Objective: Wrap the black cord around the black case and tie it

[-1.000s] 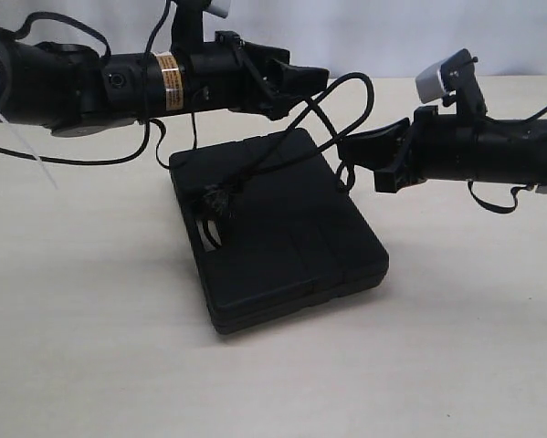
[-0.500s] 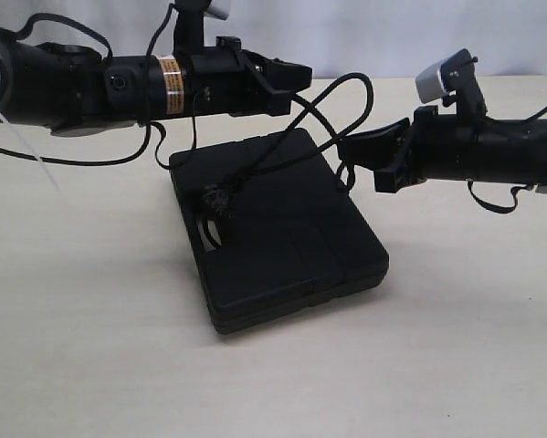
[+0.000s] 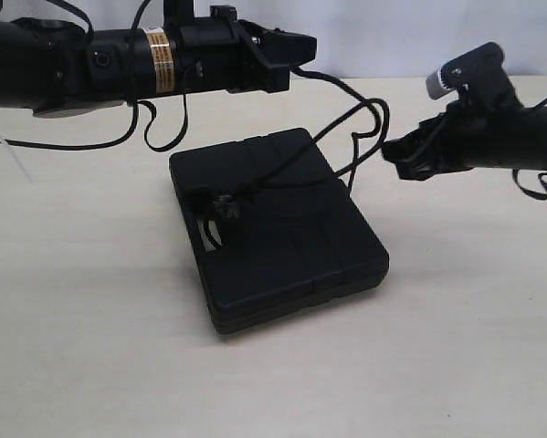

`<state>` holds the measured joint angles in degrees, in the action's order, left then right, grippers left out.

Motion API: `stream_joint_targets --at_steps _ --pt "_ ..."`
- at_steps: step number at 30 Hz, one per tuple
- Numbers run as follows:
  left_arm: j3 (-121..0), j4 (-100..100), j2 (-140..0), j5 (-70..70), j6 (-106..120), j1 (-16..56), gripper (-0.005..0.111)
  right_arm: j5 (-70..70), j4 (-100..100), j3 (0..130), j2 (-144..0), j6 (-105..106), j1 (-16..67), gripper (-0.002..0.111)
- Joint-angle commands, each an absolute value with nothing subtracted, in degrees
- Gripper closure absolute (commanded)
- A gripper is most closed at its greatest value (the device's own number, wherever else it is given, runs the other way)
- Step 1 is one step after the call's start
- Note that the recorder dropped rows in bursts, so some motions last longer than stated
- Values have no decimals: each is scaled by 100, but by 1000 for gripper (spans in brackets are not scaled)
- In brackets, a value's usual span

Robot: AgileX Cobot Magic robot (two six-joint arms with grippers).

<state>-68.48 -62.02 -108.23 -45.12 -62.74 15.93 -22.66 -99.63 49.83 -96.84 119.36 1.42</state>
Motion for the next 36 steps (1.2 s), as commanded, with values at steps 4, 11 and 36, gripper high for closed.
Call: stream_joint_targets --at_steps 4,11,36 --pt "-6886 -6252 -10763 -4552 -6284 1571 107 -2946 -9704 4780 -8631 12143 128 44" --pt "-6886 -6390 -10763 -4732 -6283 1571 107 -4172 -9268 4809 -8647 12143 149 44" --pt "-6900 -7306 -10411 -4510 -6283 1373 68 -4201 -9717 5464 -9618 12058 138 104"
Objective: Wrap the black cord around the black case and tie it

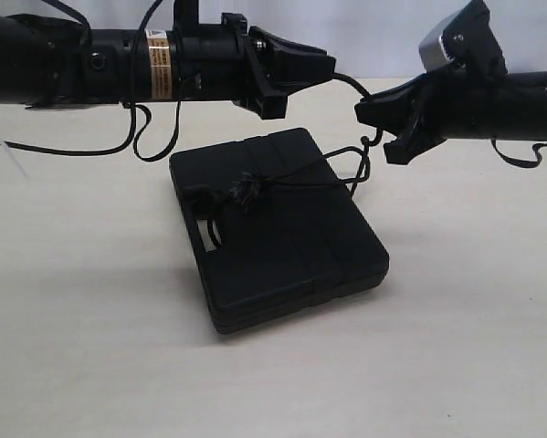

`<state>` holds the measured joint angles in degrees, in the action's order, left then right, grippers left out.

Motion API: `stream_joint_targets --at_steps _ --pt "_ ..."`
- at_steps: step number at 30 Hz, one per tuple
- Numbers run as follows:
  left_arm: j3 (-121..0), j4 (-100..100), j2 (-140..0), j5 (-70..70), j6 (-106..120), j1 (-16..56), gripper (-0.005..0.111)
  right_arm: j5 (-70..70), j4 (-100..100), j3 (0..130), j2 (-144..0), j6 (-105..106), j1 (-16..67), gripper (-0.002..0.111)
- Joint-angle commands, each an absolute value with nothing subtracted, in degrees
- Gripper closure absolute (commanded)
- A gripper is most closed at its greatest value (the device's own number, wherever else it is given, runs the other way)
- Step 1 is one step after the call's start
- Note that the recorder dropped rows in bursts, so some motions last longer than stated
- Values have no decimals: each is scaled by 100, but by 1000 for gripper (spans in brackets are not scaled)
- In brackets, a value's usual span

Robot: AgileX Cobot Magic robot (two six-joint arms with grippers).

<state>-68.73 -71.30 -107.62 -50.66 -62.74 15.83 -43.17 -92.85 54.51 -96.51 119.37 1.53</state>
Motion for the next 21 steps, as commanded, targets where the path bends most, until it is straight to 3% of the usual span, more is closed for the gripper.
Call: stream_joint_targets --at_steps 1,5,6,8,14,21 --pt "-6912 -7467 -10256 -4176 -6394 1235 64 -4074 -9820 5464 -9618 11972 138 104" --pt "-6912 -9074 -9775 -2895 -8679 880 58 -3267 -9995 5464 -9618 11820 138 104" --pt "-6912 -9995 -9735 -2816 -9789 820 58 -3114 -9995 5464 -9618 11776 138 104" --pt "-6771 -9995 -9737 -2859 -10618 770 58 -3114 -9995 5464 -9618 11776 138 104" --pt "-6200 -9995 -9865 -3007 -10473 840 58 -3212 -9995 5464 -9618 11607 138 104" --pt "-6511 -9995 -9802 -2329 -10230 799 63 -3268 -9995 5464 -9618 11573 150 104"
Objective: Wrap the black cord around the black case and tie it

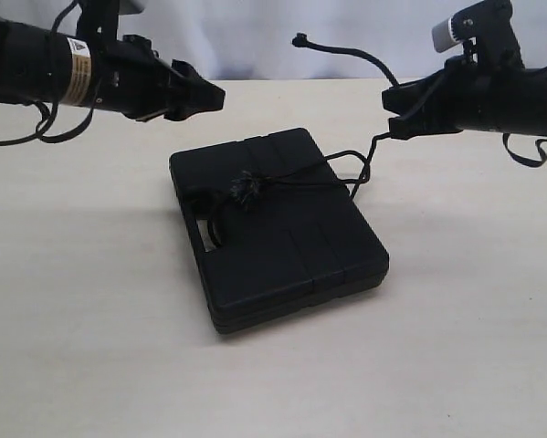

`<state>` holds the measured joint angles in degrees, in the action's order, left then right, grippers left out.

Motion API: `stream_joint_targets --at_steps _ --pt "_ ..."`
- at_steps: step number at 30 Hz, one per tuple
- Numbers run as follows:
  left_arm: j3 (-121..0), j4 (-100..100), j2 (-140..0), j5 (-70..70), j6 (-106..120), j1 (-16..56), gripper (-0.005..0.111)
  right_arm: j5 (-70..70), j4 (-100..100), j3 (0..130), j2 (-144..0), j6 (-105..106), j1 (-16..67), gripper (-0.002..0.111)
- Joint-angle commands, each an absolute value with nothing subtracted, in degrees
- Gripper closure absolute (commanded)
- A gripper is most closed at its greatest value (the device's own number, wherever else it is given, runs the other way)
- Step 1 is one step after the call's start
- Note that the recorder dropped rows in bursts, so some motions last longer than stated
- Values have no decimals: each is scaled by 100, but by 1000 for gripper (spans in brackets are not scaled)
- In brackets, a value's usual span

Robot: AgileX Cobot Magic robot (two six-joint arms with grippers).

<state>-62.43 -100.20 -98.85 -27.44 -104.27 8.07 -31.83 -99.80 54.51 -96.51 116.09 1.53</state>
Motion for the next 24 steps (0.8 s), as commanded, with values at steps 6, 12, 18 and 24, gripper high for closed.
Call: stream_joint_targets --at_steps 6,12,18,24 --pt "-6786 -9995 -9579 257 -8126 1121 98 -3275 -9995 5453 -9618 11573 150 104" --pt "-7169 -7248 -9871 3407 -4902 1432 107 -3275 -9995 5453 -9618 11573 150 104" --pt "-8052 127 -10453 5203 1043 1301 107 -3275 -9995 5453 -9618 11586 150 104" --pt "-7927 645 -11045 5496 970 1422 95 -3306 -9995 5430 -9618 11586 150 104"
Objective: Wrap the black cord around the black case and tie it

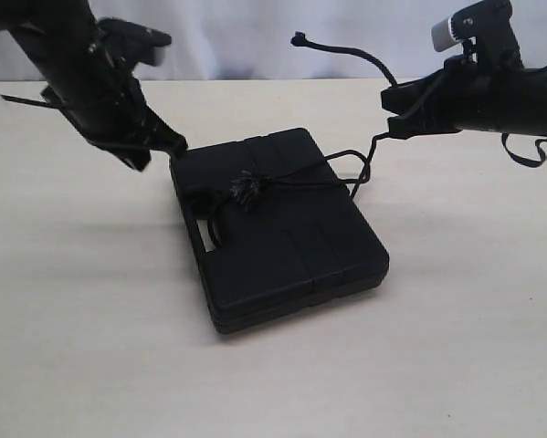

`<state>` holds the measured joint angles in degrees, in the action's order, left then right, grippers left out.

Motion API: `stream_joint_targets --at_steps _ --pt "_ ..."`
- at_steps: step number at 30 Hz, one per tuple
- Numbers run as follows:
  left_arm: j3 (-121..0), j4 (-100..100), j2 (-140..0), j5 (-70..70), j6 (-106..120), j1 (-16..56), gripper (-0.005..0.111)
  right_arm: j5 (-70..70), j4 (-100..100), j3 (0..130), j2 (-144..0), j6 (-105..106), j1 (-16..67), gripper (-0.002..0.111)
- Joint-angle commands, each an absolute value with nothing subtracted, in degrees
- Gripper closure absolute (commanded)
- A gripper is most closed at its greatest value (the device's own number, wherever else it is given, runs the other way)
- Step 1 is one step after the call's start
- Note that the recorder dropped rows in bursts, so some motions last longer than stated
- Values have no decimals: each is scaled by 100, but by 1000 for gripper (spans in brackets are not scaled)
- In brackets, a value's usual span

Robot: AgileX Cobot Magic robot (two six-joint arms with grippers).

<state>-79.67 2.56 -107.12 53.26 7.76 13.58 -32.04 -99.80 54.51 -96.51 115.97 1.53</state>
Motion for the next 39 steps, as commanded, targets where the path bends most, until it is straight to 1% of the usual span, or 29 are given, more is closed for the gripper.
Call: stream_joint_targets --at_steps 1,4,5,7,8,12,17,23,24,25,27,29,31,35,39 --pt "-7913 645 -11138 5522 852 1422 89 -3306 -9995 5430 -9618 11586 150 104" --pt "-7905 645 -11327 5418 465 1422 69 -3305 -9995 5430 -9630 11572 150 104" --pt "-7905 668 -11377 5305 276 1422 65 -3305 -9995 5430 -9643 11572 150 104" --pt "-7905 721 -11483 5107 -271 1435 54 -3305 -9995 5430 -9654 11572 150 104" --pt "-7905 782 -11555 5058 -483 1447 51 -3305 -9995 5430 -9654 11572 150 104" --pt "-7905 1215 -11838 4926 -498 1446 49 -3305 -9995 5430 -9654 11572 150 104" --pt "-7905 1738 -12018 4296 -486 1446 49 -3305 -9995 5430 -9652 11559 150 104" --pt "-7905 1702 -12312 4182 -478 1473 49 -3305 -9995 5430 -9652 11559 150 104" --pt "-7905 1669 -12337 4182 -478 1473 51 -3305 -9995 5430 -9652 11559 150 104" --pt "-7905 1589 -12367 4139 -478 1473 55 -3305 -9995 5430 -9652 11493 150 104" --pt "-7905 1425 -12381 4044 -478 1451 71 -3326 -9995 5430 -9652 11186 150 104" --pt "-7905 1414 -12323 3845 -478 1398 92 -3326 -9995 5430 -9652 10982 150 104" --pt "-7915 1426 -12203 3588 -478 1275 107 -3312 -9995 5472 -9642 10861 150 104" --pt "-7915 1521 -11758 3514 -478 870 107 -3154 -9995 5651 -9580 10124 -69 104" --pt "-7901 1536 -11263 3938 -478 303 107 -3100 -9995 5846 -9546 9522 -637 104"
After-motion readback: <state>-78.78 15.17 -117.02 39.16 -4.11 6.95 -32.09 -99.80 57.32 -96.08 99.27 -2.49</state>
